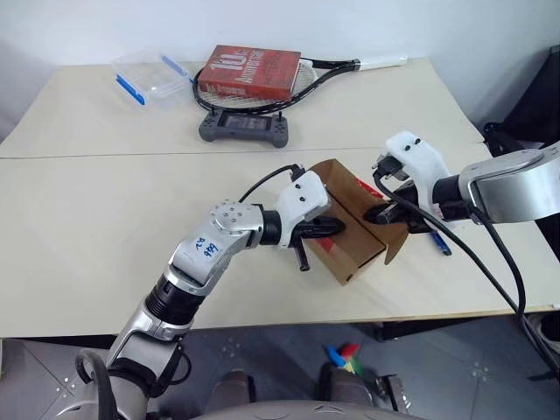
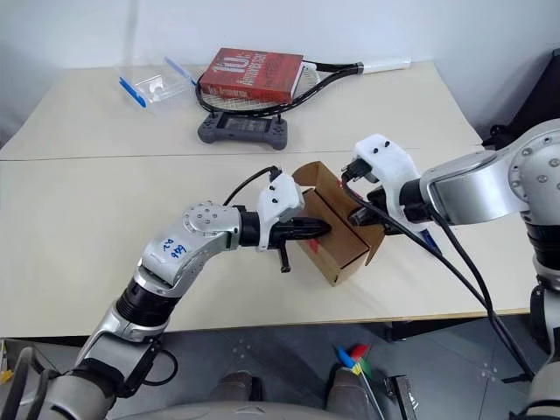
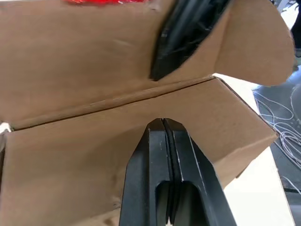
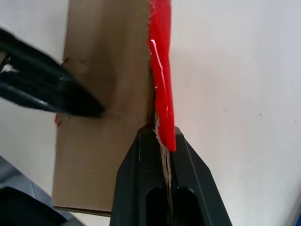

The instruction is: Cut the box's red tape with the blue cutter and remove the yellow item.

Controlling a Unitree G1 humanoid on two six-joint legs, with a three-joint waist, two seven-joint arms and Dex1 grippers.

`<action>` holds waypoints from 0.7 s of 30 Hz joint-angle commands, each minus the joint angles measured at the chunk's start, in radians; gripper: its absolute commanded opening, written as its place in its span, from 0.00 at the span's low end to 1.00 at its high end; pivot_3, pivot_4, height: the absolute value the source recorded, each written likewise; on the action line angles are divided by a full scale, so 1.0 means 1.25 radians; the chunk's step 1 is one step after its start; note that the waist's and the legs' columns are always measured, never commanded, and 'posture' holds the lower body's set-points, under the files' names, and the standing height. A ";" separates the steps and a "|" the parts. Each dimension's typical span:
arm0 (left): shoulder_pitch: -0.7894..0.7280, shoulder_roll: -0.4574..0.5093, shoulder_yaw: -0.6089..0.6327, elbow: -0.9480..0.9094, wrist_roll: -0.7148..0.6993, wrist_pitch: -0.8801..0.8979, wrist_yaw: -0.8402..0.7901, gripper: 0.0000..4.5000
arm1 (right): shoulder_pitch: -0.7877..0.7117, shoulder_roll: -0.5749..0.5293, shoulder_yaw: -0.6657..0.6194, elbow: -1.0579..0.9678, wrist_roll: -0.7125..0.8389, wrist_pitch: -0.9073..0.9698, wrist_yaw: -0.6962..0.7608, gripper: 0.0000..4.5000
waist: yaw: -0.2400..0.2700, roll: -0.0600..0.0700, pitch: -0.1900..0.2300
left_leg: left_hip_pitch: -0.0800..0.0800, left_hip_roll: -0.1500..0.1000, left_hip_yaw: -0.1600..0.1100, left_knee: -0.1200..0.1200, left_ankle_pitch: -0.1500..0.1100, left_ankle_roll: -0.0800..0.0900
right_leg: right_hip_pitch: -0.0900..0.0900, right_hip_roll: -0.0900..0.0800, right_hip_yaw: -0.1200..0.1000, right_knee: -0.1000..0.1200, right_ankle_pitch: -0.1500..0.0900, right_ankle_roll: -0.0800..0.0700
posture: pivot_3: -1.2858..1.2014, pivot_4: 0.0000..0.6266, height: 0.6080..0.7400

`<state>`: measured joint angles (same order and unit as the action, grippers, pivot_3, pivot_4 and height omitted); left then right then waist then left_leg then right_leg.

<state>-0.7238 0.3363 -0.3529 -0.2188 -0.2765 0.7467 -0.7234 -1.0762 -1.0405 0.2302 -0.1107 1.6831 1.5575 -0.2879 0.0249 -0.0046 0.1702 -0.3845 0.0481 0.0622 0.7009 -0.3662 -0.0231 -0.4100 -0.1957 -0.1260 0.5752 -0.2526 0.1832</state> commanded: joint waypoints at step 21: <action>0.158 0.072 0.121 0.019 -0.046 0.069 0.005 0.00 | 0.171 0.024 -0.137 -0.007 -0.425 0.046 0.340 0.01 | 0.003 0.001 0.000 | 0.000 0.000 0.000 0.003 0.001 0.001 | 0.001 0.000 0.000 0.001 0.002 0.000 | 0.52 0.24 1.00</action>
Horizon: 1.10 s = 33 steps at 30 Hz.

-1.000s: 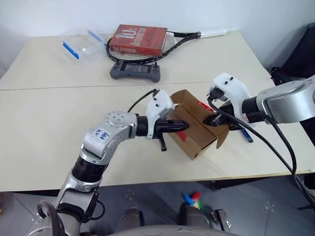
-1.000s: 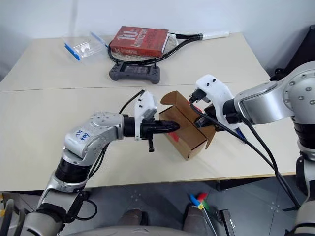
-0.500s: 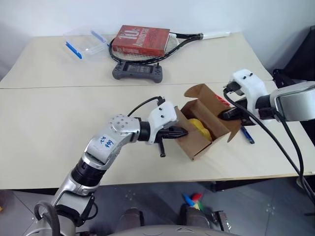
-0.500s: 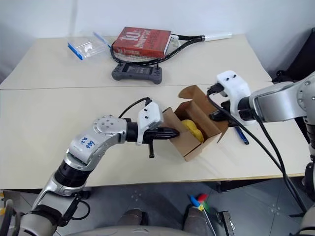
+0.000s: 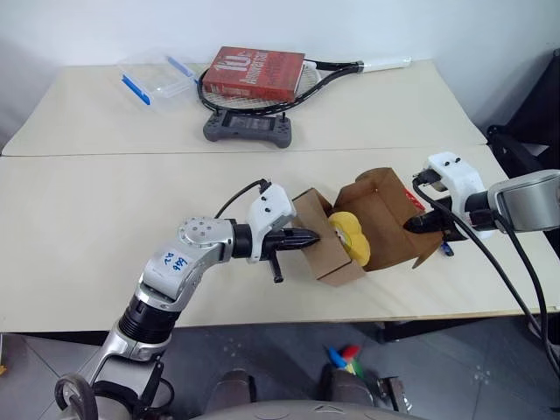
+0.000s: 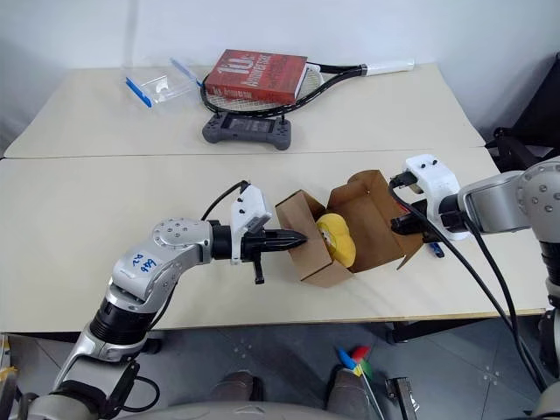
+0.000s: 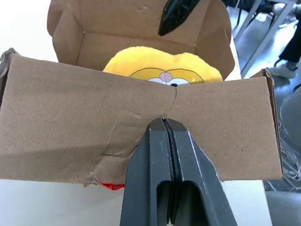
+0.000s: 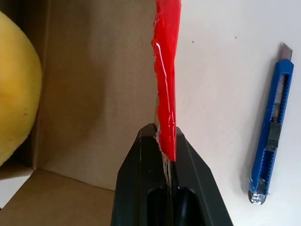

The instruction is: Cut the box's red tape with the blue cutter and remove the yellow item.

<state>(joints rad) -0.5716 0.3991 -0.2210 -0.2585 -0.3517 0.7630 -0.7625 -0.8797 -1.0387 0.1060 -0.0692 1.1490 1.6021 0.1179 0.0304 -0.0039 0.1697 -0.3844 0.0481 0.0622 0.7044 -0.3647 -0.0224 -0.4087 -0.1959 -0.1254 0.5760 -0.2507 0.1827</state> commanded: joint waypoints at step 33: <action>0.186 0.380 0.374 0.192 -0.126 -0.047 -0.267 1.00 | 0.492 0.045 -0.490 -0.228 -0.198 -0.639 0.562 1.00 | -0.012 0.001 0.001 | 0.000 0.000 0.003 -0.006 0.000 0.000 | -0.003 0.000 0.000 -0.002 0.000 0.000 | 0.52 0.24 1.00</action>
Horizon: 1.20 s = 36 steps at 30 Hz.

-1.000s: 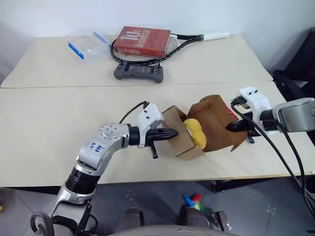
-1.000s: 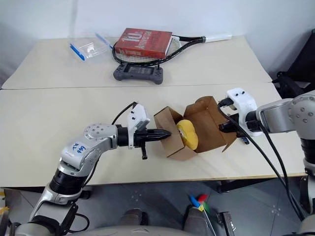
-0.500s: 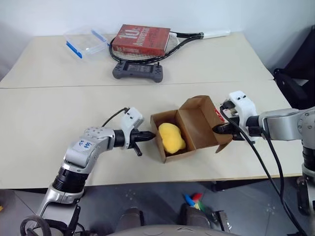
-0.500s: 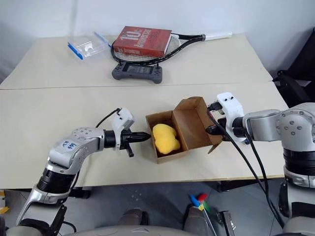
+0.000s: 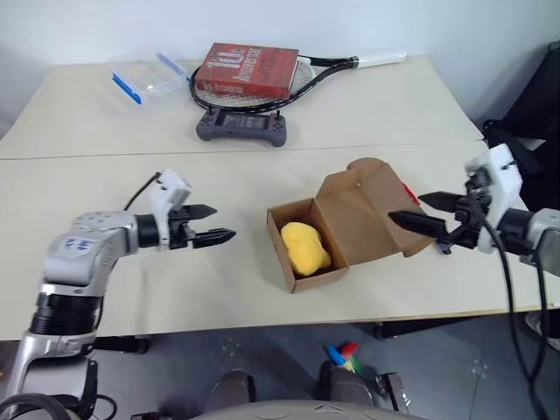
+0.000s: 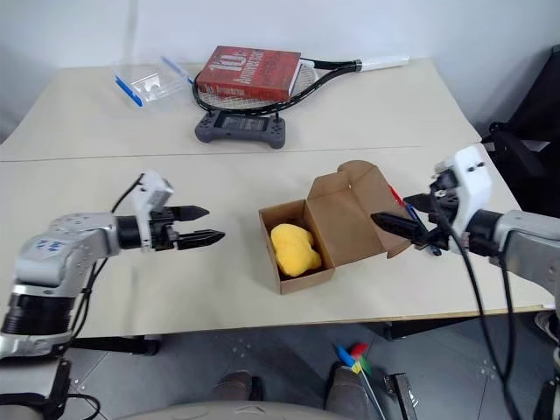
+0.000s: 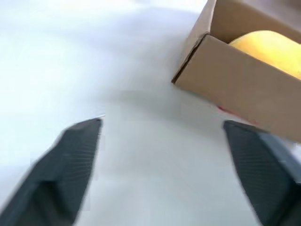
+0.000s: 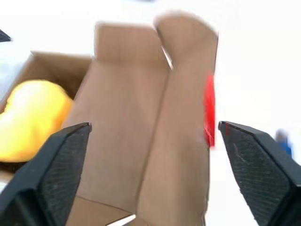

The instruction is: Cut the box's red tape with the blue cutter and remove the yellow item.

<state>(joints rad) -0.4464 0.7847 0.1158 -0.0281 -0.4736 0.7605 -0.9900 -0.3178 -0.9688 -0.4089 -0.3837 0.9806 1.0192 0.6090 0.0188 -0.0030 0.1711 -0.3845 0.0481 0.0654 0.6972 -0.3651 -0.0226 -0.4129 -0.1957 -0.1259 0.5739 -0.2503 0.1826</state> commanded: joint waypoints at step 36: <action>-0.567 -0.183 -0.540 0.102 0.174 0.005 -0.168 1.00 | 0.372 0.027 -0.263 -0.264 -0.043 -0.337 0.348 1.00 | 0.007 -0.004 0.003 | 0.010 0.001 0.006 0.001 -0.001 0.000 | 0.004 0.000 0.001 0.006 0.000 -0.002 | 0.52 0.24 1.00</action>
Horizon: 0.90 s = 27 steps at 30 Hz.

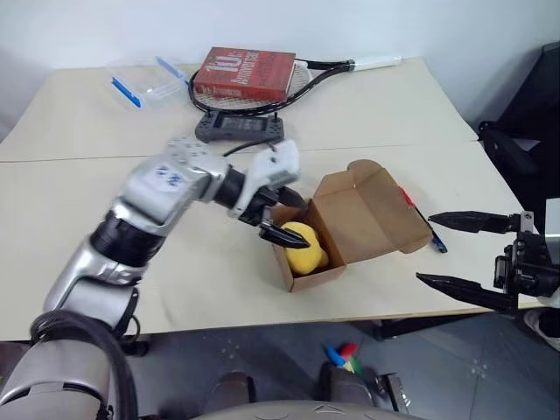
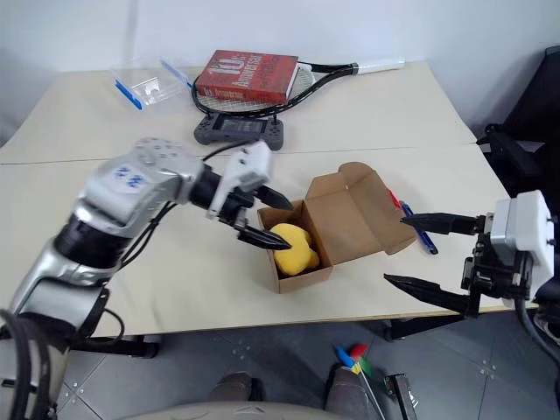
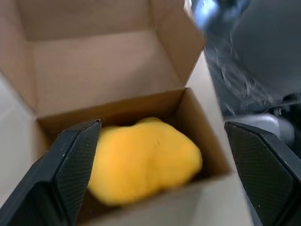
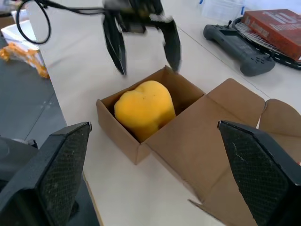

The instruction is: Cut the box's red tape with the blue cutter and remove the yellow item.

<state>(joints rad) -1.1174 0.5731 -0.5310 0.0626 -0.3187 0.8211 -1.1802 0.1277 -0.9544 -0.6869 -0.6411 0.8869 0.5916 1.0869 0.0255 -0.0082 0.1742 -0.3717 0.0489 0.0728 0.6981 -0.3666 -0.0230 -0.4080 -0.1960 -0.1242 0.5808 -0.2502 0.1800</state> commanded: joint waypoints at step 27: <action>-0.046 -0.176 0.215 0.347 0.068 -0.224 -0.064 0.01 | 0.114 0.047 -0.056 -0.139 0.089 -0.014 -0.153 1.00 | 0.021 -0.001 0.001 | -0.001 0.000 0.000 0.002 0.000 0.001 | 0.000 0.000 0.000 0.000 0.000 0.000 | 0.52 0.24 1.00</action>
<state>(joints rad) -1.1661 0.3550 -0.3475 0.4900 -0.1728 0.5438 -1.2601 0.2737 -0.9092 -0.7478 -0.8098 0.9921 0.5973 0.9008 0.0519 -0.0098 0.1752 -0.3727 0.0489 0.0724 0.7004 -0.3670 -0.0221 -0.4078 -0.1962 -0.1242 0.5809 -0.2501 0.1801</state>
